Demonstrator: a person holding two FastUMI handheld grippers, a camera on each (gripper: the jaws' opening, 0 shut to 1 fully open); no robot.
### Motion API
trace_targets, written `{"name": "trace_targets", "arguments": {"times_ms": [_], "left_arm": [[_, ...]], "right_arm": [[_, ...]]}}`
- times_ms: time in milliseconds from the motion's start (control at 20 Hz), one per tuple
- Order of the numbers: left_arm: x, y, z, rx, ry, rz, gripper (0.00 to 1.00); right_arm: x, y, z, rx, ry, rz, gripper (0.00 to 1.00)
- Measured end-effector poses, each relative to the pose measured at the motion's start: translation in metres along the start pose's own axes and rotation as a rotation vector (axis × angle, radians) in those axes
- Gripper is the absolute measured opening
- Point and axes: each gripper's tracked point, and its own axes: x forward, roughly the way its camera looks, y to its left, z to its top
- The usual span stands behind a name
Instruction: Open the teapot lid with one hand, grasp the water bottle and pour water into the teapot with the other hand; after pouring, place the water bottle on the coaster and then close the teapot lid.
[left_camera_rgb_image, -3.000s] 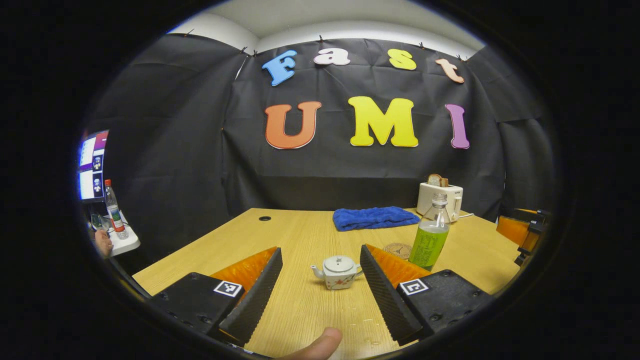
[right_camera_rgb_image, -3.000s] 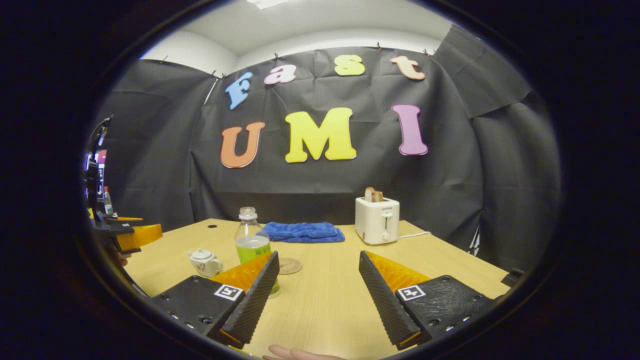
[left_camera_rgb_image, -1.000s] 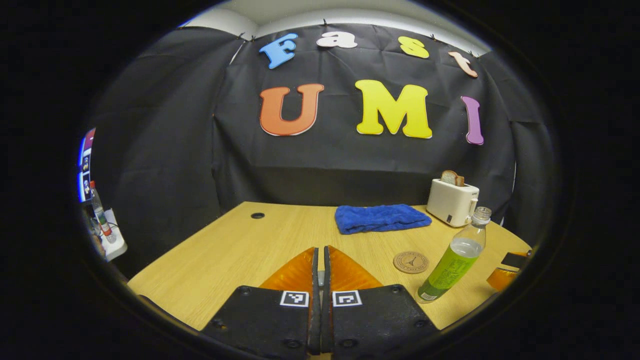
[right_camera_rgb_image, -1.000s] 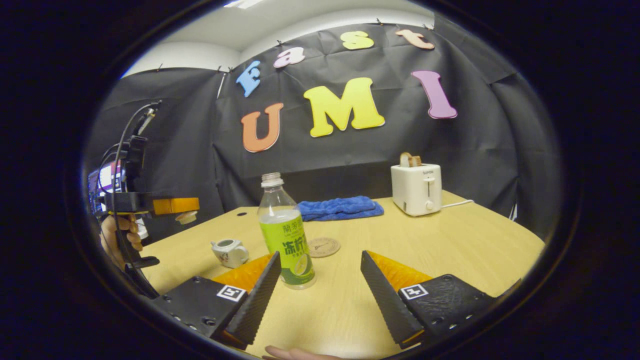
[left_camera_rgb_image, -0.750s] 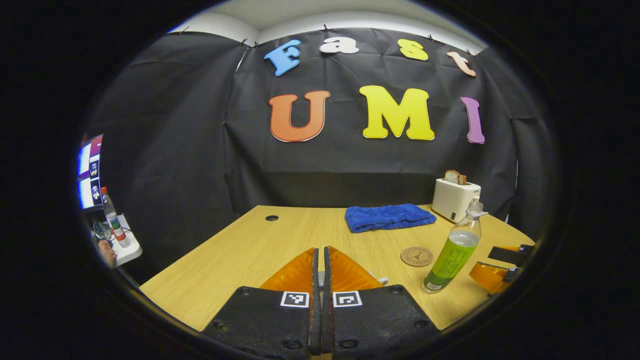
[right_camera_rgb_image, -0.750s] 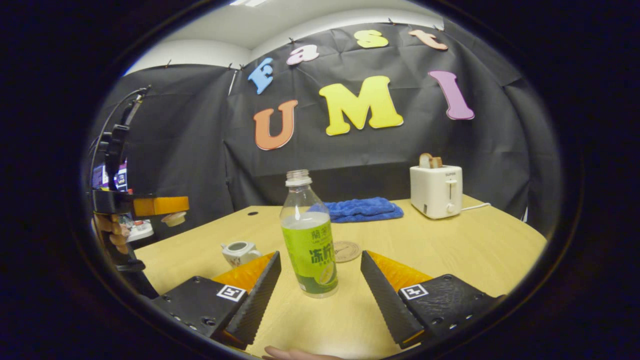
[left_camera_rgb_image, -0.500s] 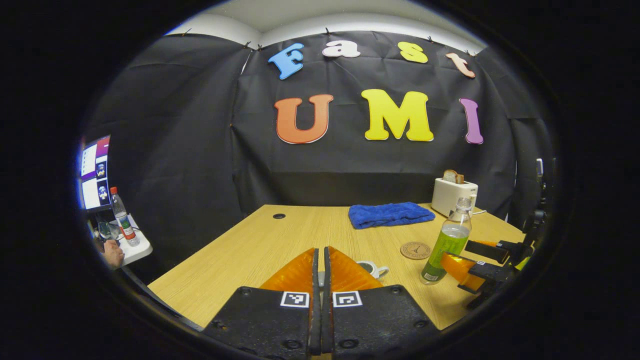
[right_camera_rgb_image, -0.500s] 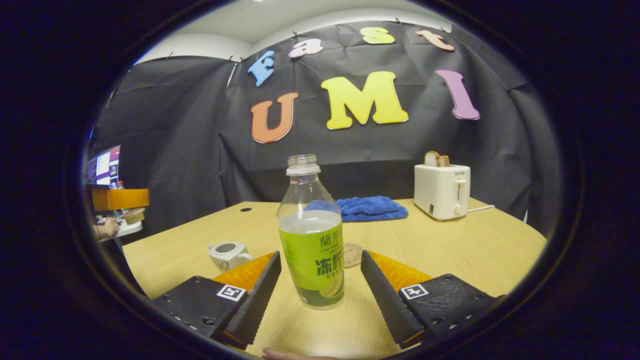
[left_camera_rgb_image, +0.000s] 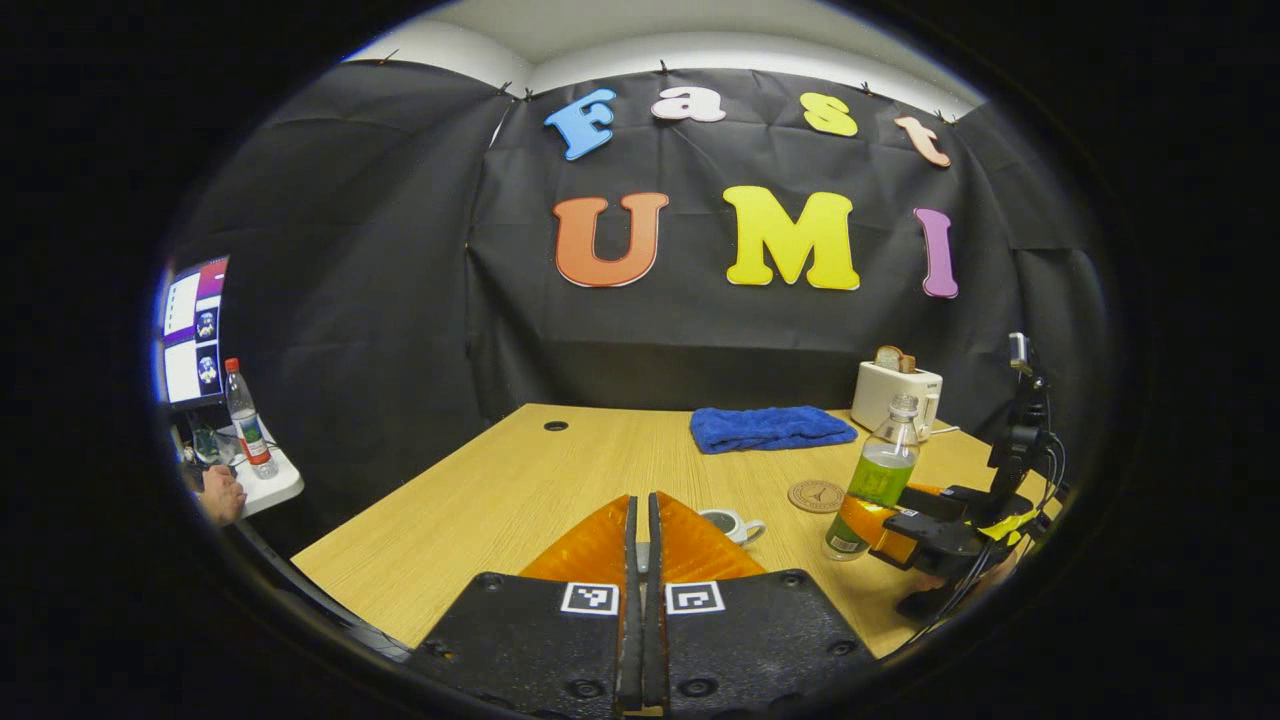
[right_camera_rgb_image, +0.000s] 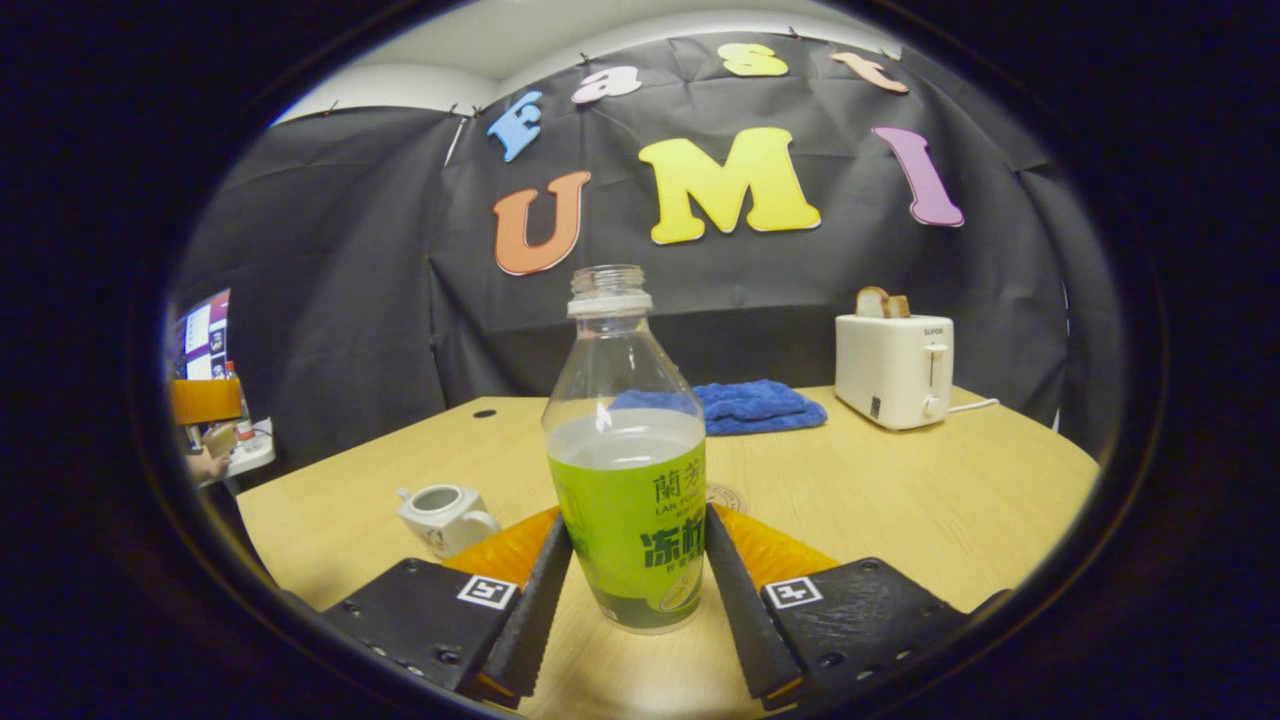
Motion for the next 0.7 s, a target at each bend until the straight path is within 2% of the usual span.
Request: {"name": "trace_targets", "arguments": {"times_ms": [250, 700], "left_arm": [[-0.004, 0.002, -0.008, 0.005, 0.009, -0.014, 0.03], [-0.007, -0.001, -0.008, 0.017, 0.001, -0.048, 0.03]], "right_arm": [[-0.017, -0.006, 0.011, -0.086, -0.032, -0.034, 0.74], [-0.023, -0.028, 0.027, -0.279, -0.027, -0.164, 0.71]]}}
